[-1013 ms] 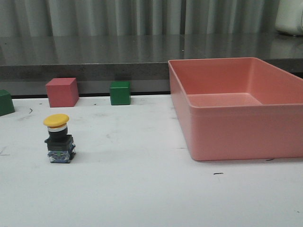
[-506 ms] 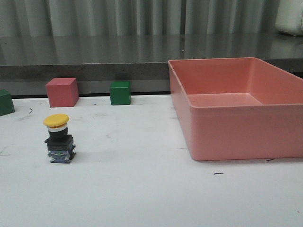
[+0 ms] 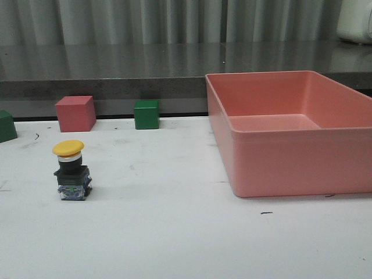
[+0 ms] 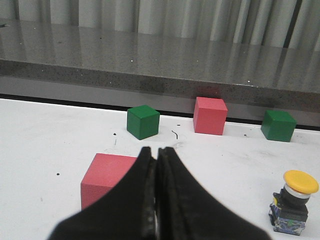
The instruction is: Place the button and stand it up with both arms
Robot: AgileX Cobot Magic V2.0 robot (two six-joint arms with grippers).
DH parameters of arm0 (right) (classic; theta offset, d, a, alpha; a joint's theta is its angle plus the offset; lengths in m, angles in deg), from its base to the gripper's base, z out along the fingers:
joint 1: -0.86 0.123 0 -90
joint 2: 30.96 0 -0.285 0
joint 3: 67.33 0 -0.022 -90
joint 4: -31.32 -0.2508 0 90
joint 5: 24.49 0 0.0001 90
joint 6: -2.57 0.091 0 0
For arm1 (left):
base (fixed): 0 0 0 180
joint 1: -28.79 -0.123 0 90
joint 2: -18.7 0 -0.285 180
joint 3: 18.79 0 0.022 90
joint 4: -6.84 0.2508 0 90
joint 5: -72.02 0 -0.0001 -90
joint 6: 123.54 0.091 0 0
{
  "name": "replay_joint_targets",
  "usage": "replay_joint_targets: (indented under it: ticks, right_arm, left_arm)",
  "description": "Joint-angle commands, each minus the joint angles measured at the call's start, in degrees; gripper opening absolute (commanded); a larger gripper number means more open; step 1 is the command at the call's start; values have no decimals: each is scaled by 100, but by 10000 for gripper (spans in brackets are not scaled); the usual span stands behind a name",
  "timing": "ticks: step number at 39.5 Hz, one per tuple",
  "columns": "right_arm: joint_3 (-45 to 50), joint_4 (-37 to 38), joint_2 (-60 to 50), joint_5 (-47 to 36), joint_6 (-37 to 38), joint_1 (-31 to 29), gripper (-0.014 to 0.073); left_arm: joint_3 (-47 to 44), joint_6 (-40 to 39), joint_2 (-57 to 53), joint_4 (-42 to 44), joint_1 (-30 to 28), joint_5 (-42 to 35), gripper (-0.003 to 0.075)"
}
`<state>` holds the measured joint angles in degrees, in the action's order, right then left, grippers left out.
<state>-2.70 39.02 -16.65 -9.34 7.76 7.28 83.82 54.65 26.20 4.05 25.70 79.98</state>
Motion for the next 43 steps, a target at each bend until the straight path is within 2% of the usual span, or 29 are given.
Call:
replay_joint_targets:
  ticks: [1, 10, 23, 43]
  right_arm:
    - [356, -162, -9, -1214, -153, -73, -72]
    - [1057, -1082, -313, -1145, -155, -643, -72]
    - [1389, -1114, -838, -779, -155, -792, -72]
    - [1389, -1114, -818, -776, -155, -784, -72]
  left_arm:
    - [-47, -62, -140, -40, 2, -524, -20]
    - [-47, -62, -140, -40, 2, -524, -20]
    - [-47, -62, -140, -40, 2, -524, -20]
    - [-47, -62, -130, -40, 2, -524, -20]
